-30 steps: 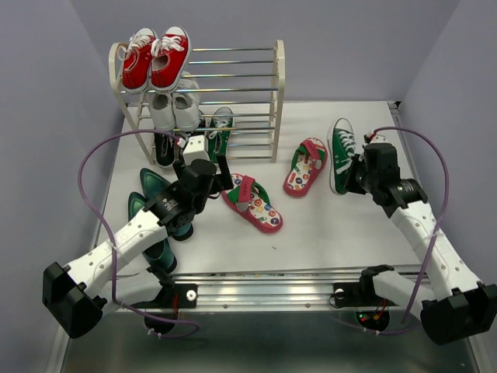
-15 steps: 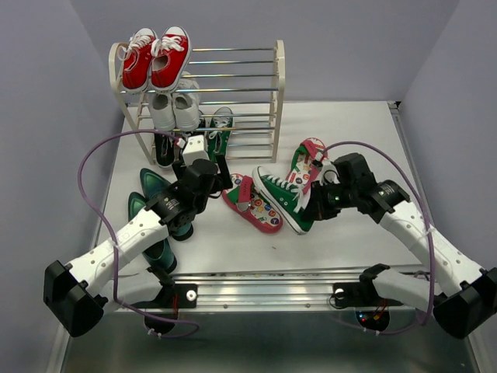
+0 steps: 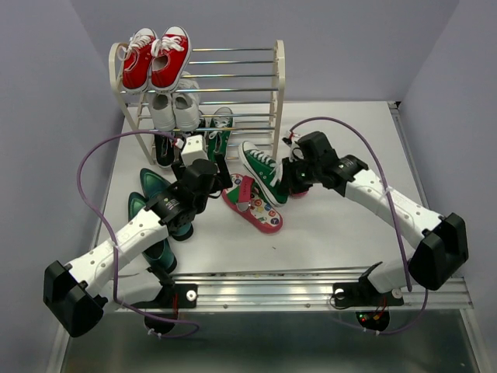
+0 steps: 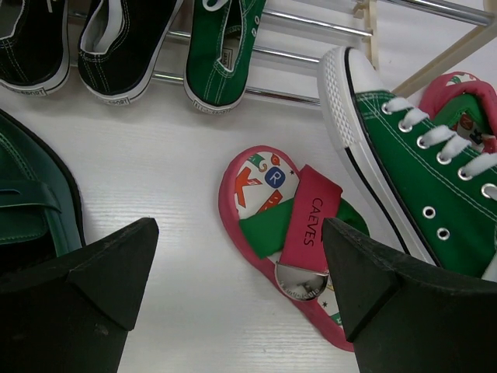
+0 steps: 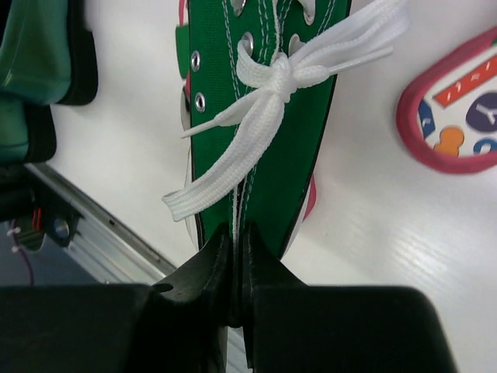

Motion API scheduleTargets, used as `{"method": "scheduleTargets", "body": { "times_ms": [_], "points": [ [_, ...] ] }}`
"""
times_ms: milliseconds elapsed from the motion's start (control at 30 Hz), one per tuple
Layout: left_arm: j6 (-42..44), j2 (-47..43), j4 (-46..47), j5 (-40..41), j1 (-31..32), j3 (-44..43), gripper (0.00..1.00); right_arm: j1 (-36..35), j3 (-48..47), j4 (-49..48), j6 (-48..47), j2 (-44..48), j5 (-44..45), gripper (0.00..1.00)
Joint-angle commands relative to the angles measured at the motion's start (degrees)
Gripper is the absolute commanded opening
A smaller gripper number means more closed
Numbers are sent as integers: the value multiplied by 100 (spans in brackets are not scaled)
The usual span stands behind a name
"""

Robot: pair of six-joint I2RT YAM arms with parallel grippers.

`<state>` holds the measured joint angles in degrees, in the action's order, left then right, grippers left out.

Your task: Place and organize the shoes onto the shoe shelf

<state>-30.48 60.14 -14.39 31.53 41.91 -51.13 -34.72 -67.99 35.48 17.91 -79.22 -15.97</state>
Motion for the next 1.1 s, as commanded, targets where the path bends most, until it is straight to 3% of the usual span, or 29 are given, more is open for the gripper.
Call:
{"method": "scheduleTargets", "body": {
  "times_ms": [0,200,533,1067],
  "points": [
    [-46,-231,174,178,-25,7,99,-315,-707,-1044,-95,-242,761,1],
    [-37,-257,183,82,-25,-37,99,-439,-1199,-1281,-7,-971,2393,1],
    [-2,-336,384,-138,-34,95,99,-545,-1858,-1940,195,-1921,3020,1],
    [33,-363,490,-226,-43,235,99,-712,-3150,-2186,784,-3319,4355,1]
  ]
}}
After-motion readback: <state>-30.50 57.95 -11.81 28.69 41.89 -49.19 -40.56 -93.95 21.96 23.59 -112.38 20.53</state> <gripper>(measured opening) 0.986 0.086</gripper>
